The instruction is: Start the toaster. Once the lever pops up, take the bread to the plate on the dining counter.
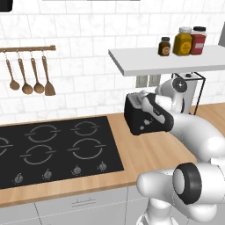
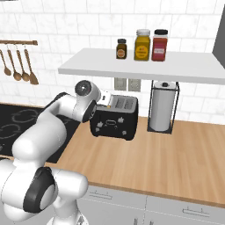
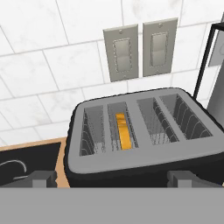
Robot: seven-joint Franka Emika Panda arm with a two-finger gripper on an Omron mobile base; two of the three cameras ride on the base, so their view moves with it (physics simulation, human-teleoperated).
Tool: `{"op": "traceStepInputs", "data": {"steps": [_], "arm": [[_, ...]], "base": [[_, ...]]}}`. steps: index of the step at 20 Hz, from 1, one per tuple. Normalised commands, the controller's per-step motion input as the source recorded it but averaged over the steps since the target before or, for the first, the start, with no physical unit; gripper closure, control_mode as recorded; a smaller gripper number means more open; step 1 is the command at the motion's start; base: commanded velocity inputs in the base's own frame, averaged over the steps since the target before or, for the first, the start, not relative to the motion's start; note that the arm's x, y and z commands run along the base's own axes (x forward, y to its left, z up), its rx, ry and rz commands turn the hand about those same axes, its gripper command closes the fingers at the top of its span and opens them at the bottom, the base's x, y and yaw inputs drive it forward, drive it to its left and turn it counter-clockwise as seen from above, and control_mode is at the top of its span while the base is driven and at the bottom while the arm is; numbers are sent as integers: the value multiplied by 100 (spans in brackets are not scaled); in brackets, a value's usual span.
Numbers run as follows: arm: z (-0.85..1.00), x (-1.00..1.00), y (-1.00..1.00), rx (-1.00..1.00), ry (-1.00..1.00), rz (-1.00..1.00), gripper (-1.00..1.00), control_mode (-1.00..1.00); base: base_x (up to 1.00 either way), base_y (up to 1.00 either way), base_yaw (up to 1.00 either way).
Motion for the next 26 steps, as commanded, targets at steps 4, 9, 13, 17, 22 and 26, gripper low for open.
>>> {"op": "traceStepInputs", "data": {"steps": [4,9,13,17,22,26], "arm": [[0,0,0,0,0,0,-100,-100],[0,0,0,0,0,0,-100,-100],[0,0,0,0,0,0,-100,-100],[0,0,0,0,0,0,-100,-100],[0,0,0,0,0,0,-100,-100],[0,0,0,0,0,0,-100,-100]], "base": [[0,0,0],[0,0,0],[0,0,0],[0,0,0],[0,0,0],[0,0,0]]}}
